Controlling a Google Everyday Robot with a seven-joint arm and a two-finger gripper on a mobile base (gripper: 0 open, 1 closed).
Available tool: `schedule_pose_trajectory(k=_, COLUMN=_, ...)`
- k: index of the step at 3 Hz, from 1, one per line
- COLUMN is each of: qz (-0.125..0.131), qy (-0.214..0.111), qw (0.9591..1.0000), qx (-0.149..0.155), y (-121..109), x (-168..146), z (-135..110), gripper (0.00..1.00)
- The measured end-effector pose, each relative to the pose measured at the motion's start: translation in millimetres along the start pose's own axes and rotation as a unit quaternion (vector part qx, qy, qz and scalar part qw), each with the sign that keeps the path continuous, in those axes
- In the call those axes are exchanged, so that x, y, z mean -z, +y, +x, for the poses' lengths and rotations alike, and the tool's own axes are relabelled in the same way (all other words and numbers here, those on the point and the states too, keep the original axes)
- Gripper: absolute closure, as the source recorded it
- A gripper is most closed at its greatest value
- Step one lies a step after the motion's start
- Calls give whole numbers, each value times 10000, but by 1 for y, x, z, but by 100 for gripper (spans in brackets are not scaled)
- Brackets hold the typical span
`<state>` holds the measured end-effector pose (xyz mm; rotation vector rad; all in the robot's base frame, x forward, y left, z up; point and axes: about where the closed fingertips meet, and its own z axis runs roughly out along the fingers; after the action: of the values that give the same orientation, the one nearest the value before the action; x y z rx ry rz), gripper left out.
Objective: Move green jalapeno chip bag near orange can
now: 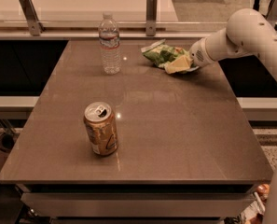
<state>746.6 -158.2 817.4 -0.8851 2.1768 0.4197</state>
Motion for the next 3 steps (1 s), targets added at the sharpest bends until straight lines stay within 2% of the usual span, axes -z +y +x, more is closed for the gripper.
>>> schedule_pose_trajectory(k=1, qz=-2, qy=1, qw=10000, qx=0, y=0, x=2, z=-3, gripper=100)
schedule_pose_trajectory(k=3, qz=21, qy=-32, qw=10000, qx=39, y=9, x=12, z=-9, gripper=100)
